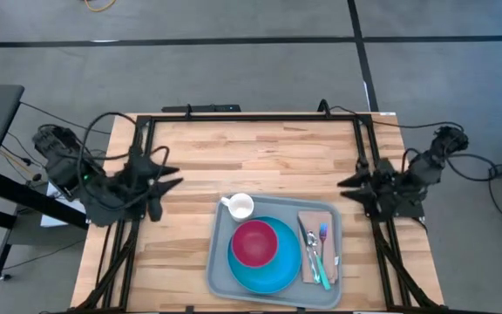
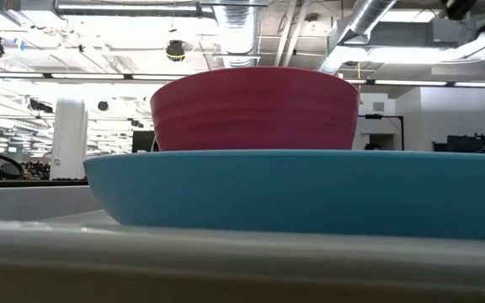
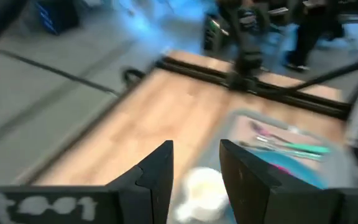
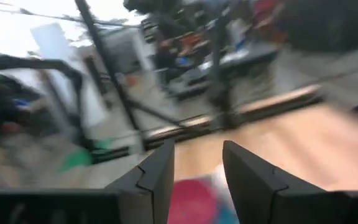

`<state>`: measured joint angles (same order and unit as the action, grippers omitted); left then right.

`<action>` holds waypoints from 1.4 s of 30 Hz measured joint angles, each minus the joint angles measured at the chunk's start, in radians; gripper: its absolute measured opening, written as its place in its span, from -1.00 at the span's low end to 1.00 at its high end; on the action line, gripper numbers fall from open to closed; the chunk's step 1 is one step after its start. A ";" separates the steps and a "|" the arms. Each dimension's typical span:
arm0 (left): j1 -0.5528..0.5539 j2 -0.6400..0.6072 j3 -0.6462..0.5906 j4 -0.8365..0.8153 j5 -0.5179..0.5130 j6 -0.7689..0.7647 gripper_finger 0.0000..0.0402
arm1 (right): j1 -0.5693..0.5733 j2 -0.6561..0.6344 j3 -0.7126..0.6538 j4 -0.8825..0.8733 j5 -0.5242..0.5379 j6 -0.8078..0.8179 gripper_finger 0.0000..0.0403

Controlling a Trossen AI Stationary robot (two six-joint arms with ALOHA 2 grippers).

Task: Set up tray
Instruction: Return to home position

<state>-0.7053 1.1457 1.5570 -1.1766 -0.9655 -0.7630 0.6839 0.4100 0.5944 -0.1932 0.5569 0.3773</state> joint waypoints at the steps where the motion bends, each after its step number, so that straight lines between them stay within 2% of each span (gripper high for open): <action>1: -0.013 -0.007 -0.015 -0.014 -0.046 0.007 -0.41 | 0.000 -0.027 -0.005 -0.013 0.035 -0.073 -0.36; 4: -0.047 -0.029 -0.098 -0.019 -0.231 0.001 -0.41 | -0.010 -0.120 -0.034 -0.005 0.118 -0.169 -0.38; 6: -0.060 -0.052 -0.174 -0.017 -0.336 -0.095 -0.41 | -0.023 -0.166 -0.076 0.007 0.107 -0.157 -0.39; 8: -0.074 -0.075 -0.269 -0.018 -0.394 -0.219 -0.41 | -0.037 -0.209 -0.144 0.026 0.044 -0.143 -0.39; 11: -0.101 -0.107 -0.434 -0.017 -0.466 -0.439 -0.41 | -0.062 -0.280 -0.253 0.188 -0.044 -0.172 -0.39; 15: -0.105 -0.157 -0.637 -0.016 -0.597 -0.860 -0.40 | -0.106 -0.330 -0.412 0.440 -0.235 -0.279 -0.39; 19: -0.109 -0.188 -0.795 -0.006 -0.601 -1.136 -0.33 | -0.164 -0.371 -0.542 0.665 -0.389 -0.300 -0.39; 21: -0.118 -0.190 -0.848 -0.001 -0.601 -1.234 -0.26 | -0.195 -0.388 -0.587 0.697 -0.410 -0.299 -0.39; 24: -0.129 -0.193 -0.890 0.000 -0.606 -1.292 -0.13 | -0.249 -0.408 -0.586 0.656 -0.401 -0.271 -0.39; 29: -0.129 -0.196 -0.899 -0.084 -0.607 -1.267 0.10 | -0.347 -0.407 -0.586 0.635 -0.389 -0.280 -0.39; 31: -0.129 -0.202 -0.899 -0.123 -0.607 -1.281 0.19 | -0.386 -0.406 -0.586 0.622 -0.345 -0.259 -0.39; 34: -0.129 -0.203 -0.899 -0.119 -0.596 -1.300 0.31 | -0.431 -0.406 -0.586 0.589 -0.257 -0.143 -0.39; 38: -0.129 -0.199 -0.899 -0.107 -0.413 -1.293 0.38 | -0.471 -0.405 -0.586 0.519 -0.216 -0.055 -0.39; 40: -0.125 -0.194 -0.899 -0.038 -0.319 -1.348 0.39 | -0.479 -0.405 -0.586 0.468 -0.215 -0.031 -0.39; 42: -0.123 -0.177 -0.899 0.042 -0.299 -1.318 0.39 | -0.484 -0.405 -0.586 0.430 -0.215 -0.029 -0.39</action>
<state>-0.8284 0.9687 0.6582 -1.1343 -1.2642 -2.0812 0.2003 0.0051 0.0082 0.2372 0.3417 0.3484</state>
